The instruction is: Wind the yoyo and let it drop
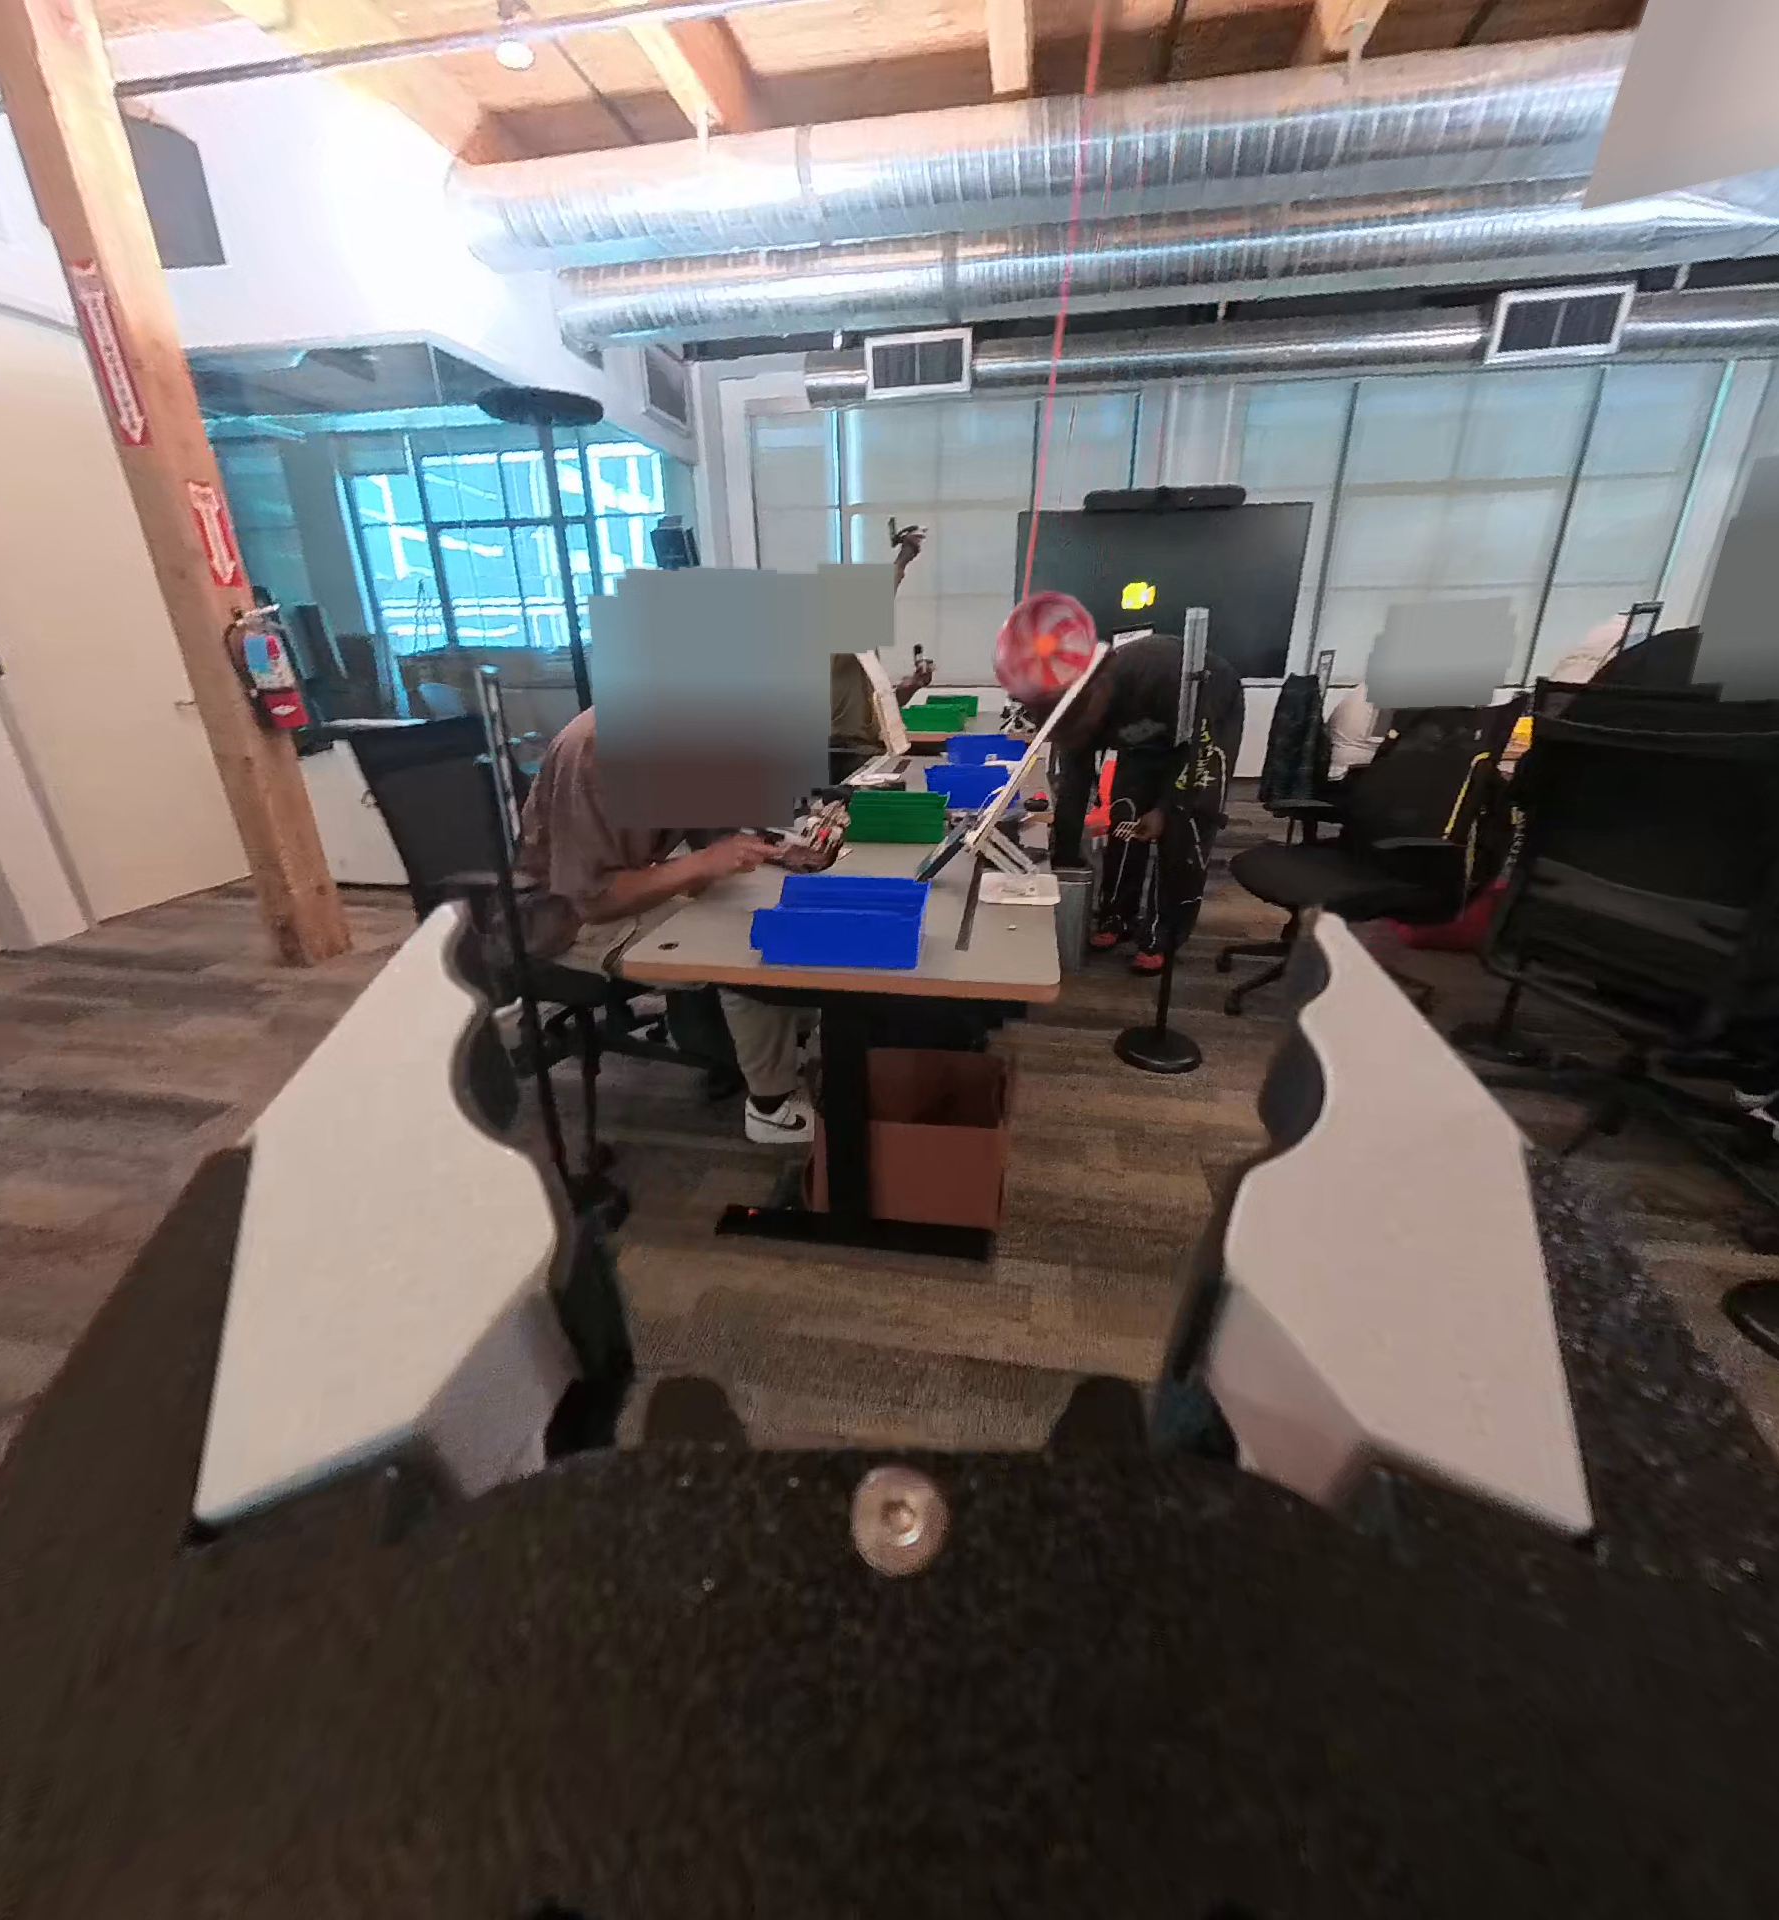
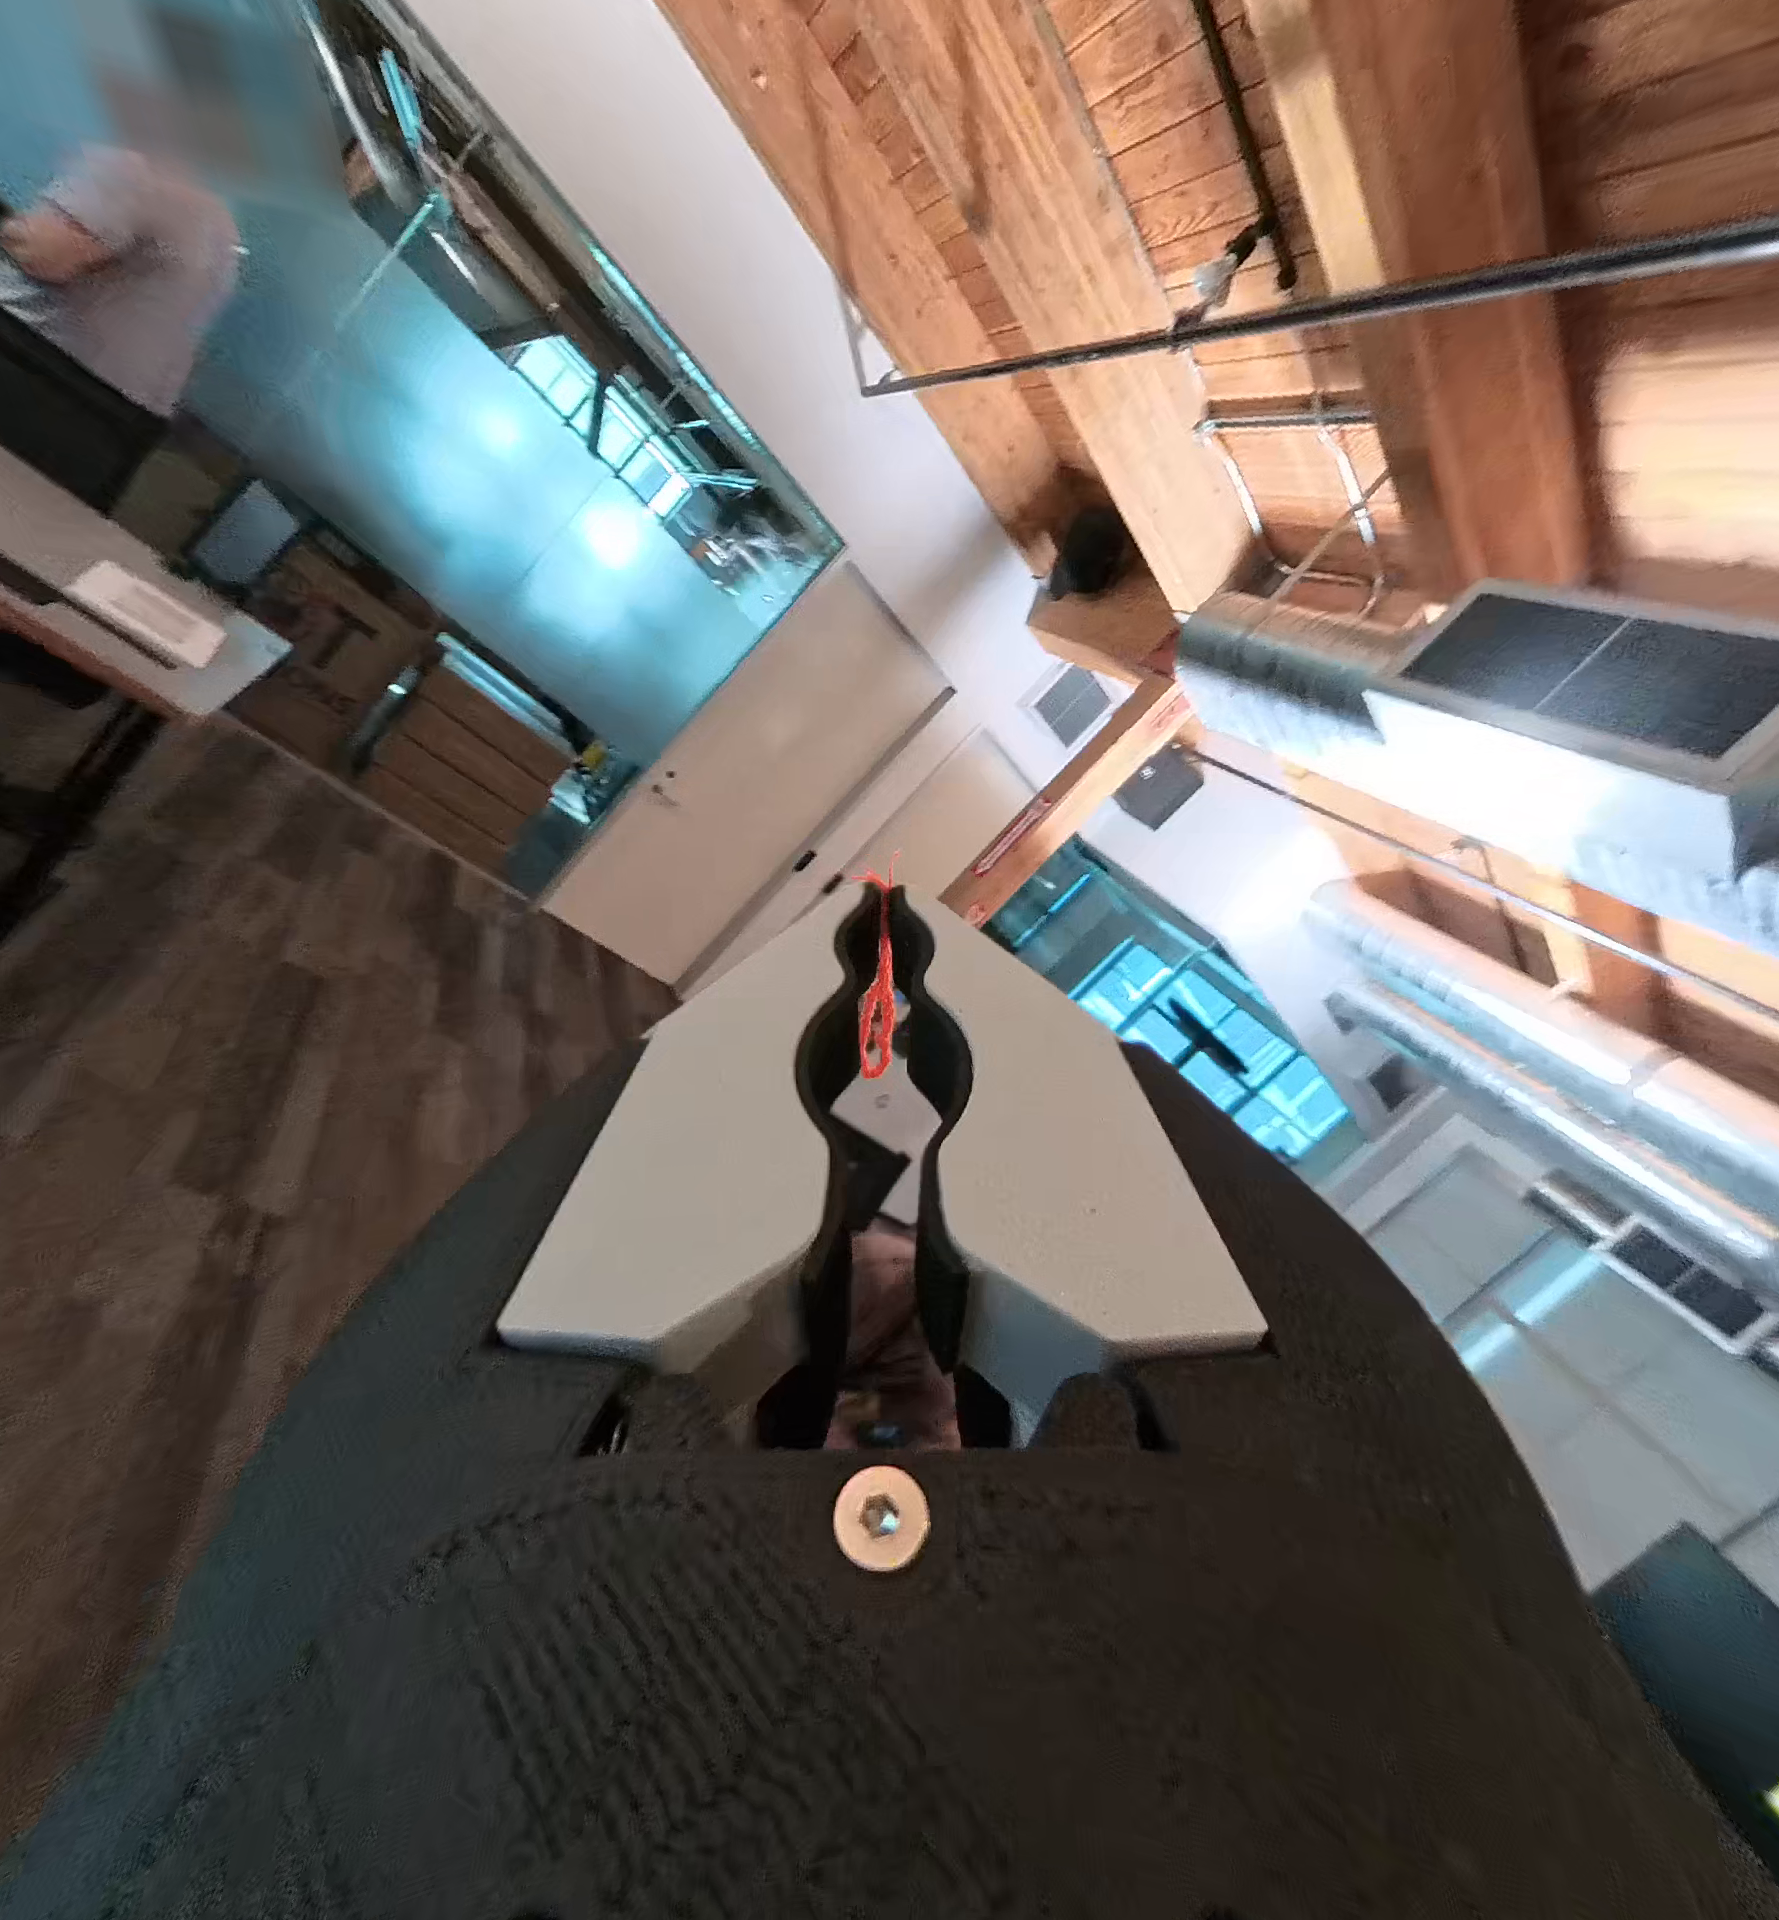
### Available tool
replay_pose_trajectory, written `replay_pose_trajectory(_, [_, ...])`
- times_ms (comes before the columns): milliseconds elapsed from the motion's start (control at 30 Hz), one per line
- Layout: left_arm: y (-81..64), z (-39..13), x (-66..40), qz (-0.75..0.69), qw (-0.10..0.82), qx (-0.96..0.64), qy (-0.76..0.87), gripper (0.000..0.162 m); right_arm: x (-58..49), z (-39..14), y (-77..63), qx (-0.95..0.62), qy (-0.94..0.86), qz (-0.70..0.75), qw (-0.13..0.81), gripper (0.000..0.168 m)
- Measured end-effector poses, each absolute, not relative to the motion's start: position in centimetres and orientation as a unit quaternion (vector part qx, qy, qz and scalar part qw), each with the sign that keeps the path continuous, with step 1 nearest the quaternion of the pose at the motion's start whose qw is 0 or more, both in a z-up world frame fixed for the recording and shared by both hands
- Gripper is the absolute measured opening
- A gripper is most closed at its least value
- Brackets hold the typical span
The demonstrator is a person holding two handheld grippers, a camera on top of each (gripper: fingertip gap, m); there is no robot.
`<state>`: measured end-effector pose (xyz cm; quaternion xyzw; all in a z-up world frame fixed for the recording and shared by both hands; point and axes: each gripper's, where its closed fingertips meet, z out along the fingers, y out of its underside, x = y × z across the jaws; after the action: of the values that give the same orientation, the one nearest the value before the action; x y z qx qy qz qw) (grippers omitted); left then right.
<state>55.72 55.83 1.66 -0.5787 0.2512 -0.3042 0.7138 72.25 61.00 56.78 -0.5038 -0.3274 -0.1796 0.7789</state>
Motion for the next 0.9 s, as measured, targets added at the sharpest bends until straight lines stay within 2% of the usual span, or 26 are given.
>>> replay_pose_trajectory(233, [53.0,-0.5,46.2,-0.257,0.712,-0.624,0.192,0.143,64.5,67.7,65.3,-0.466,-0.273,-0.313,0.781,0.0])
replay_pose_trajectory(500, [48.7,-0.7,35.2,-0.181,0.736,-0.644,0.105,0.143,53.4,76.2,63.8,-0.418,-0.234,-0.335,0.812,0.0])
replay_pose_trajectory(700, [45.1,-1.2,28.7,-0.124,0.742,-0.657,0.047,0.142,45.7,77.3,63.5,-0.403,-0.252,-0.298,0.828,0.0])
replay_pose_trajectory(900, [42.8,-2.4,24.9,-0.101,0.731,-0.675,0.005,0.142,38.8,74.2,65.3,-0.4,-0.302,-0.257,0.826,0.0])
